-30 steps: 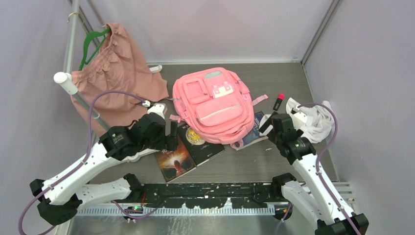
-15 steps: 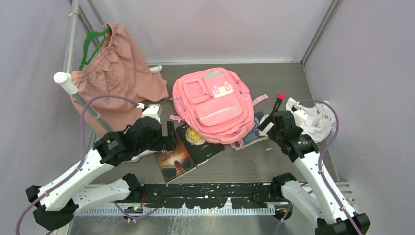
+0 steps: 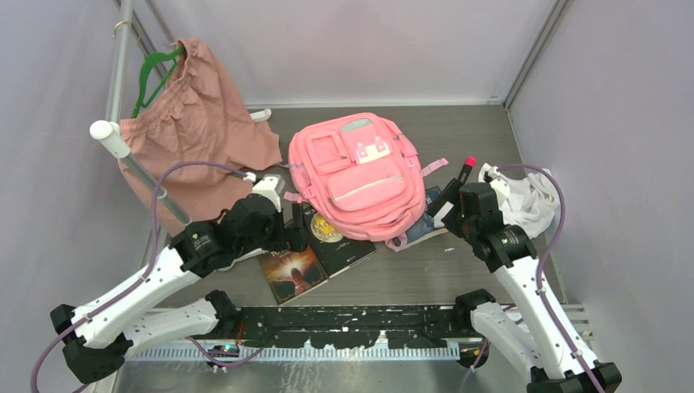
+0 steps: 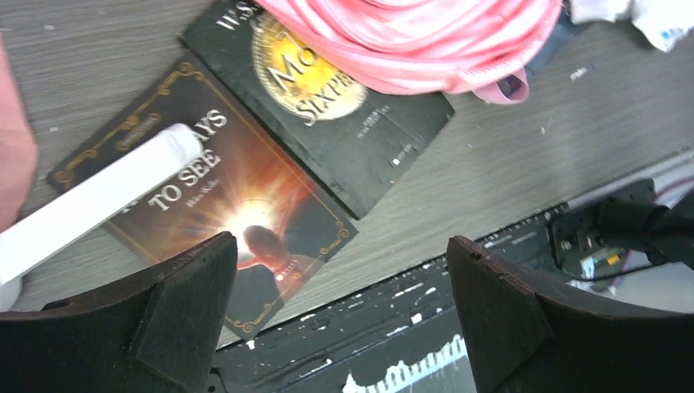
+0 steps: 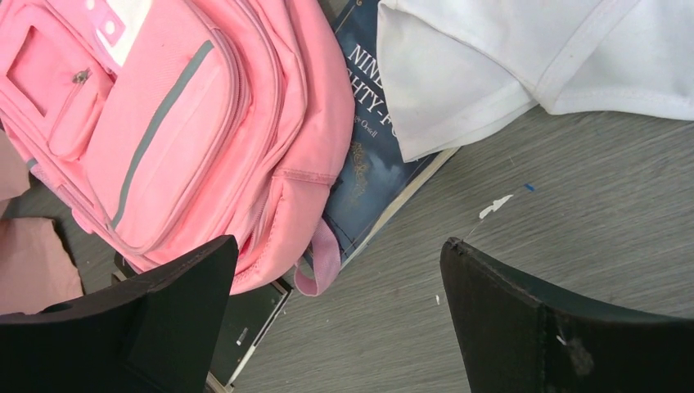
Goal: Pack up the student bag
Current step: Pick up the stationery from the center of the board.
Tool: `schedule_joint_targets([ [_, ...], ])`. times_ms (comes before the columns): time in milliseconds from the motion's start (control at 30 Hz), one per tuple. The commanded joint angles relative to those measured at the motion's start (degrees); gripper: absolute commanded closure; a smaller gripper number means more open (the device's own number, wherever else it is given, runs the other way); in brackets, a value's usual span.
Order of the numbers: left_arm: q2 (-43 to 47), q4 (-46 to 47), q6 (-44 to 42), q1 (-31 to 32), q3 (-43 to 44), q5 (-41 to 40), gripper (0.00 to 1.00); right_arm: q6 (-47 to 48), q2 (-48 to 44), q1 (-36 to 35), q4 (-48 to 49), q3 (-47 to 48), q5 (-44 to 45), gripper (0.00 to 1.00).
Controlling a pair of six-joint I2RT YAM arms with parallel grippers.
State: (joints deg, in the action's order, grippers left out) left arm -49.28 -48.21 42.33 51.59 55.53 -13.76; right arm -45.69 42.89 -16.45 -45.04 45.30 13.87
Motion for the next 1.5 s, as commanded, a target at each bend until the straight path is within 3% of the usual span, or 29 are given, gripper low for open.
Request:
schedule_joint_targets([
  [0, -0.9, 9.5, -2.9, -0.1, -2.2, 8.0, 0.0, 1.9, -0.4, -0.3, 2.3, 1.3, 0.2, 0.0],
  [133, -3.9, 15.4, -3.2, -0.1, -4.7, 16.8, 0.0, 3.4, 1.4, -0.3, 3.3, 2.4, -3.0, 0.0],
  [300, -9.5, 22.1, -2.3, 1.6, -6.6, 20.0, 0.0, 0.9, 4.9, -1.1, 9.6, 0.1, -10.0, 0.01],
  [467, -13.6, 25.0, -1.5, 4.9, -6.6, 21.5, 0.0, 0.9, 9.4, -6.1, 13.1, -0.4, -11.1, 0.01],
  [567, -13.6, 26.8, 0.0, 5.0, -8.2, 23.2, 0.0, 4.2, 12.8, -6.5, 7.9, 3.1, -5.4, 0.0],
  [633, -12.9, 25.3, -0.4, 5.5, -8.6, 20.3, 0.0, 5.5, 14.5, -6.4, 6.0, 5.4, -1.5, 0.0],
  [767, -14.0, 12.3, -3.8, 9.6, -3.9, 6.7, 0.0, 7.7, 17.8, -2.5, 1.1, 11.0, 6.9, 0.0],
  [967, -10.5, 7.8, -1.6, 12.2, -6.6, 1.1, 0.0, 10.7, 20.8, 18.2, 2.2, 16.0, 1.7, 0.0],
  [1033, -9.5, 5.3, -0.2, 12.2, -7.6, -0.6, 0.0, 10.0, 22.8, 21.1, 2.1, 17.5, 1.3, 0.0],
  [1300, -2.3, 5.7, 4.6, 12.6, -15.0, -2.0, 0.0, 9.9, 27.1, 21.8, 5.3, 17.0, -2.0, 0.0],
  [1467, -1.6, 7.4, 2.4, 12.5, -14.3, -5.1, 0.0, 13.6, 29.7, 21.8, 6.5, 17.8, -1.9, 0.0],
])
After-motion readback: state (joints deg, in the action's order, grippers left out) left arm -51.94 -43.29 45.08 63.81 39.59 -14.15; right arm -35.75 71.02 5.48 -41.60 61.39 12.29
